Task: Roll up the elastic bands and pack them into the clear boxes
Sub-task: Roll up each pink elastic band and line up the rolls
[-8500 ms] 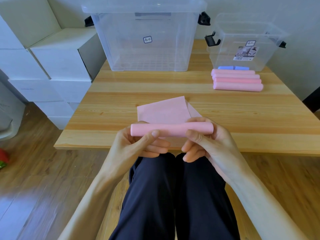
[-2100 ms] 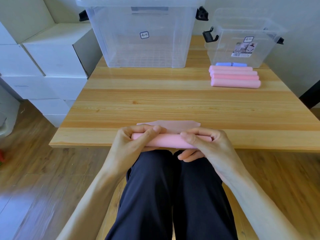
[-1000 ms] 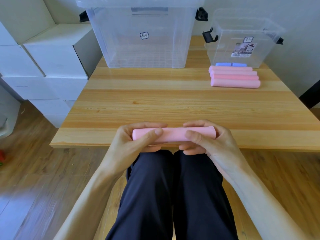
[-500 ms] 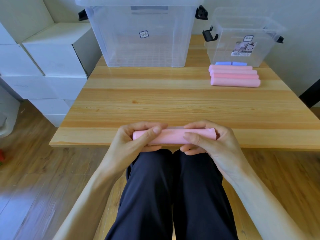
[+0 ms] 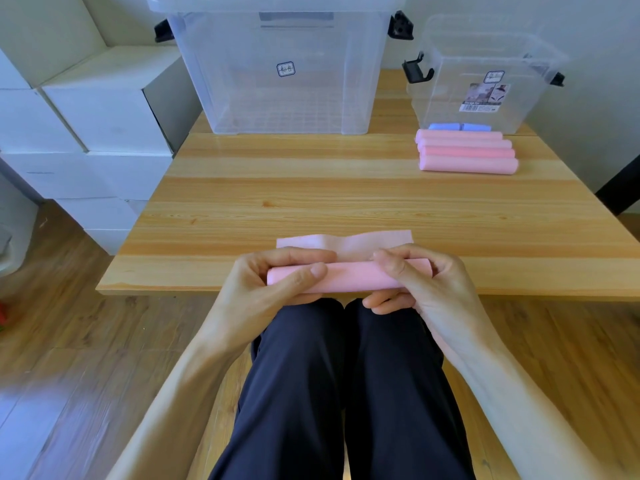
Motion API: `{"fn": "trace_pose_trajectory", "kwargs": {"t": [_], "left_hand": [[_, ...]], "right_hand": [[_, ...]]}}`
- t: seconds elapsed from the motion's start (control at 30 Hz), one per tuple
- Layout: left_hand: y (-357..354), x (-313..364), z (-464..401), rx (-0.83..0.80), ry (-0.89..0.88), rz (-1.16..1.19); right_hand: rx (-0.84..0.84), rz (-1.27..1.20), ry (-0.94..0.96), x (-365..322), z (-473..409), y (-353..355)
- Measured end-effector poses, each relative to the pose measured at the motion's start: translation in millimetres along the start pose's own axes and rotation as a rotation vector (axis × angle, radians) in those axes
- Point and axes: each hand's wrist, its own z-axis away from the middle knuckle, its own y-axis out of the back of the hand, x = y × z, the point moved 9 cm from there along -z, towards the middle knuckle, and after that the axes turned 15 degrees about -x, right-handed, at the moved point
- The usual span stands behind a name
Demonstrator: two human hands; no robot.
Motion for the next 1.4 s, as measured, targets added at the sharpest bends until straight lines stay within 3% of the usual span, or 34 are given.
{"fn": "trace_pose_trajectory", "kwargs": {"t": [0.13, 0.6, 0.8, 0.97, 1.3, 1.4], "left_hand": [[4.9, -0.7, 0.1, 0.051, 0.0, -0.018], [0.6, -2.6, 0.2, -0.004, 0.003, 0.033], [8.7, -4.5, -0.6, 0.081, -0.001, 0.04], [4.6, 0.2, -1.2, 0.013, -0.062, 0.03], [5.8, 8.8, -18.2, 0.051, -0.096, -0.047], [-1.0, 16.1, -33.9, -0.038, -0.078, -0.14]], "right_hand": [[-0.043, 0.005, -0.005, -1.3, 0.6, -4.0], [0.018, -0.003, 0.036, -3.2, -0.4, 2.9], [-0.063, 0.066, 0.029, -7.7, -2.1, -1.9], [0.021, 0.024, 0.042, -5.0, -2.3, 7.1], [-0.04, 0.196, 0.056, -18.6, -8.5, 26.1], [-0.011, 0.207, 0.063, -24.4, -12.9, 45.0]]}}
